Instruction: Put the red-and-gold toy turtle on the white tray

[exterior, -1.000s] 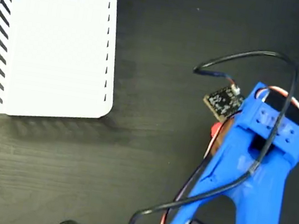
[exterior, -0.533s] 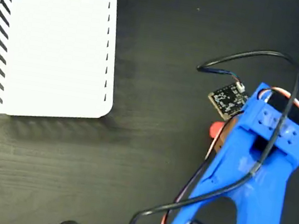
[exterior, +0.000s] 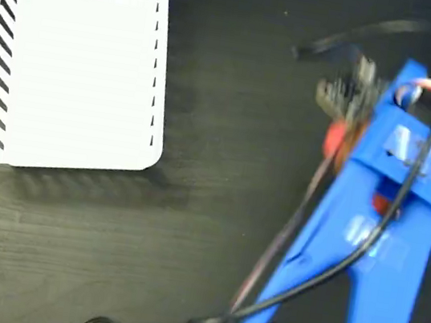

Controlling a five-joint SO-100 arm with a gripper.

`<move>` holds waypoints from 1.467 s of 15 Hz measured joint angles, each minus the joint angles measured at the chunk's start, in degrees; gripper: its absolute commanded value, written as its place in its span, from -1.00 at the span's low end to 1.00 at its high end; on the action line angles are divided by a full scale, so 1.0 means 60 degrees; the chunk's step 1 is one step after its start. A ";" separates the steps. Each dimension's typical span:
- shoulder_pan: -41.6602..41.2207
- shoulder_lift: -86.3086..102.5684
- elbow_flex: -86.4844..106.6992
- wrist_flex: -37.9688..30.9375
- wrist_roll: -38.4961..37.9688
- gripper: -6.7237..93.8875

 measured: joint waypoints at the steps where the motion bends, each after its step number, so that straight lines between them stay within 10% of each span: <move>1: -0.0190 0.0073 -0.0645 0.0308 -0.0132 -0.86; 11: -0.5962 0.0015 -0.2461 -0.0176 -0.0352 -0.86; 22: -0.8350 -0.3721 -0.3970 -0.1143 0.1406 -0.86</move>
